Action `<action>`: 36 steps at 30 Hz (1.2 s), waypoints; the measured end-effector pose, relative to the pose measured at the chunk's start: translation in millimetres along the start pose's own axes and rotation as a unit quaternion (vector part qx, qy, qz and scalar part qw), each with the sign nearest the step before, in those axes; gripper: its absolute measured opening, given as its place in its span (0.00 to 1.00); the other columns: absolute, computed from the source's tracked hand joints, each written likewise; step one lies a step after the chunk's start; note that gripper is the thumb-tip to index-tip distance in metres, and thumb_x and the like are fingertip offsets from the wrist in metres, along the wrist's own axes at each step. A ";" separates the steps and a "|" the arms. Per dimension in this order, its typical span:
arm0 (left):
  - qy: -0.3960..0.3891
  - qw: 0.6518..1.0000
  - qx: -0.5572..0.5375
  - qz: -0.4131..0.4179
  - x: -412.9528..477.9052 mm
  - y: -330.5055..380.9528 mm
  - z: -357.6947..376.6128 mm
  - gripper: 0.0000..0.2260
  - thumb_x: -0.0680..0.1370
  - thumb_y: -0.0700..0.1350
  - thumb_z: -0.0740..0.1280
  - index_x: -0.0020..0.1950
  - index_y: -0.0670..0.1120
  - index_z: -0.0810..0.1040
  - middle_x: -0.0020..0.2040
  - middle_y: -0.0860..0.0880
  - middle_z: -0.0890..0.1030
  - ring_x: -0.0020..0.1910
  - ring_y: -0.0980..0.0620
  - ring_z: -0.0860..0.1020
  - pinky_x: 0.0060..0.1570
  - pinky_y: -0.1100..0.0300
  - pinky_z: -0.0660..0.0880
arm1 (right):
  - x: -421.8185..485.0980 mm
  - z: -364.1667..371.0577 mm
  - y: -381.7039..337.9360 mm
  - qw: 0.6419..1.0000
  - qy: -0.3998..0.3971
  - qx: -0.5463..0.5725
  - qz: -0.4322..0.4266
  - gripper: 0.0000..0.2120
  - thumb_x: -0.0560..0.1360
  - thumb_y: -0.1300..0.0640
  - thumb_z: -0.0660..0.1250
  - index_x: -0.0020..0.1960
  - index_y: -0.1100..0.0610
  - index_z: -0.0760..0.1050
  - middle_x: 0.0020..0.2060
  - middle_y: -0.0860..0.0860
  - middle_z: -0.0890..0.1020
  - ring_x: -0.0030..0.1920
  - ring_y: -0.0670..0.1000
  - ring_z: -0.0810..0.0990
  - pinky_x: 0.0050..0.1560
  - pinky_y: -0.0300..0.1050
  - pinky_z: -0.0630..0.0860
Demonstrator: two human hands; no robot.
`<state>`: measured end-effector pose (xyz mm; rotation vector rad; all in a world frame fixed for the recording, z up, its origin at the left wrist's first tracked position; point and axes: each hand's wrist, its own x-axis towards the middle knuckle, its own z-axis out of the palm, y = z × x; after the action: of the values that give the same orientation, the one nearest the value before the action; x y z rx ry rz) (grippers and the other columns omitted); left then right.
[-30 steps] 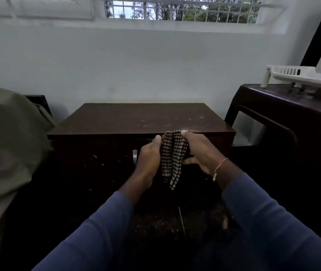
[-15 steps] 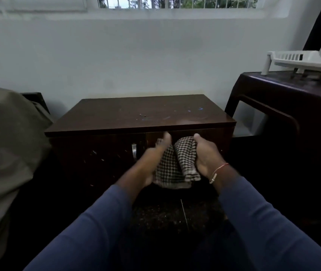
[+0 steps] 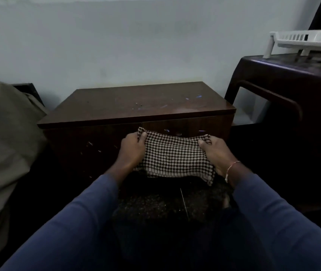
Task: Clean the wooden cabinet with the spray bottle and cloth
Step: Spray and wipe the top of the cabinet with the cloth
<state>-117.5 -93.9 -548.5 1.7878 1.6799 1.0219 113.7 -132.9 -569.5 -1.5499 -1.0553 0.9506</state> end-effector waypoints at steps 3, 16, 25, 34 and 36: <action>0.023 0.995 -0.093 -0.026 2.7 -4.7 -4.1 0.17 0.83 0.48 0.61 0.47 0.36 0.82 0.47 0.41 0.84 0.47 0.44 0.82 0.47 0.51 0.76 | -1.8 2.5 -10.1 0.999 -0.004 0.039 -0.017 0.08 0.80 0.57 0.62 0.48 0.55 0.80 0.48 0.54 0.85 0.51 0.54 0.83 0.59 0.56 0.78; -0.020 0.994 -0.018 0.103 -17.1 29.1 2.1 0.15 0.82 0.49 0.60 0.42 0.44 0.81 0.39 0.49 0.83 0.40 0.49 0.82 0.39 0.57 0.75 | -12.1 24.0 -39.5 0.992 0.061 -0.078 -0.076 0.09 0.76 0.54 0.66 0.43 0.58 0.80 0.39 0.52 0.84 0.44 0.53 0.83 0.51 0.54 0.80; -0.137 0.971 -0.189 0.058 -34.3 61.3 1.5 0.23 0.77 0.65 0.58 0.50 0.49 0.83 0.46 0.49 0.85 0.48 0.52 0.83 0.54 0.48 0.79 | -62.3 49.8 -58.8 0.979 -0.082 -0.077 -0.170 0.25 0.70 0.47 0.64 0.66 0.50 0.74 0.52 0.48 0.84 0.51 0.45 0.82 0.51 0.49 0.82; -0.186 0.939 -0.121 0.263 0.0 114.1 2.2 0.11 0.81 0.49 0.60 0.52 0.46 0.80 0.49 0.48 0.84 0.49 0.48 0.82 0.55 0.44 0.77 | -50.2 34.3 -63.1 0.937 0.198 0.093 -0.272 0.21 0.76 0.42 0.59 0.66 0.48 0.75 0.60 0.45 0.79 0.62 0.43 0.76 0.64 0.52 0.74; -0.231 0.915 -0.154 0.291 4.7 143.2 7.9 0.12 0.81 0.48 0.59 0.53 0.43 0.79 0.48 0.49 0.83 0.48 0.51 0.80 0.57 0.44 0.76 | -42.2 28.6 -76.5 0.910 0.233 0.107 -0.326 0.23 0.78 0.41 0.54 0.70 0.48 0.70 0.66 0.46 0.75 0.67 0.43 0.72 0.68 0.51 0.70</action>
<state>-22.3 -107.0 -441.9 2.1355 0.6689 0.9196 61.0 -154.8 -497.5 -1.0467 -0.9779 0.2031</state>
